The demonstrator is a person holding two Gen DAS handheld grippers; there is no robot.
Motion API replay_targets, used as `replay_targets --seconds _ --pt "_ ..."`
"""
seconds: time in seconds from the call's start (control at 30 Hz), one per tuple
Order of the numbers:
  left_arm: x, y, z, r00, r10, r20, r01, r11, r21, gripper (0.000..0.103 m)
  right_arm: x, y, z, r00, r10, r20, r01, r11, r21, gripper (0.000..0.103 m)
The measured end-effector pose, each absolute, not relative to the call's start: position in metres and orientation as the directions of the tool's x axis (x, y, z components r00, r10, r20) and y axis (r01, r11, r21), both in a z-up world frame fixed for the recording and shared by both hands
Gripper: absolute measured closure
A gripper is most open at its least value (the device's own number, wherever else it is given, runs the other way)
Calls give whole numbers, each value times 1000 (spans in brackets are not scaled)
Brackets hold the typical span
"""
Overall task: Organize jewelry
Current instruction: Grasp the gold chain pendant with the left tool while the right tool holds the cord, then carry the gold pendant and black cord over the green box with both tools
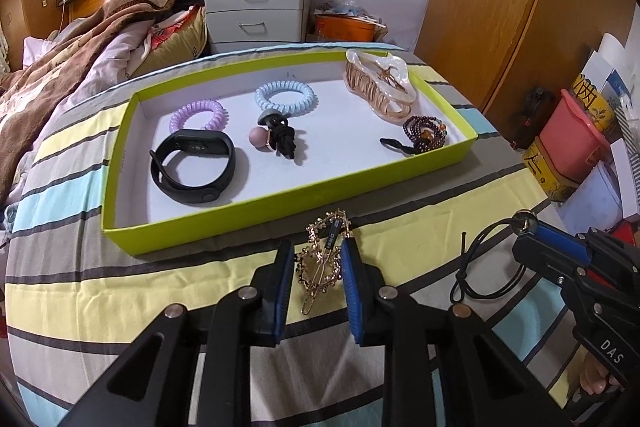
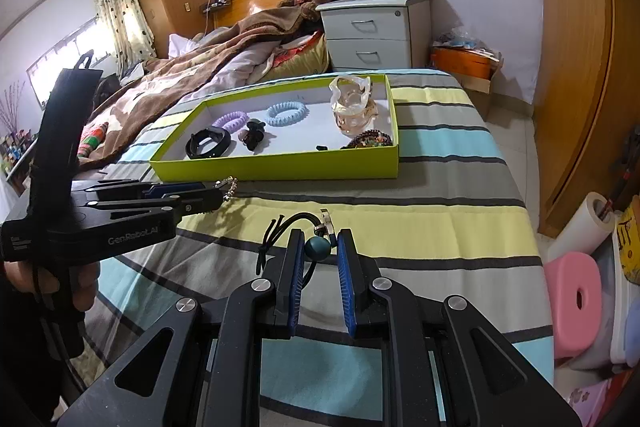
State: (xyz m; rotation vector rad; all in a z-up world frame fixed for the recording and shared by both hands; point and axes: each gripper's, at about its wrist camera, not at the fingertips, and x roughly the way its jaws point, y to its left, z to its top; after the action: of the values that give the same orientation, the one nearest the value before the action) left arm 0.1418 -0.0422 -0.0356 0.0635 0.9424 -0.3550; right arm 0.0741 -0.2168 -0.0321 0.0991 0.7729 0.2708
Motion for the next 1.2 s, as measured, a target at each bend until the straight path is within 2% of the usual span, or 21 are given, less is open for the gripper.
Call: replay_targets --seconds 0.67,1.2 --pt "134 -22 3 600 -269 -754 289 951 -109 78 72 -204 10 743 287 -605 -239 957 161 86" --pt "155 2 21 632 -256 -732 243 962 -127 78 109 -182 35 768 294 -569 -271 954 127 86"
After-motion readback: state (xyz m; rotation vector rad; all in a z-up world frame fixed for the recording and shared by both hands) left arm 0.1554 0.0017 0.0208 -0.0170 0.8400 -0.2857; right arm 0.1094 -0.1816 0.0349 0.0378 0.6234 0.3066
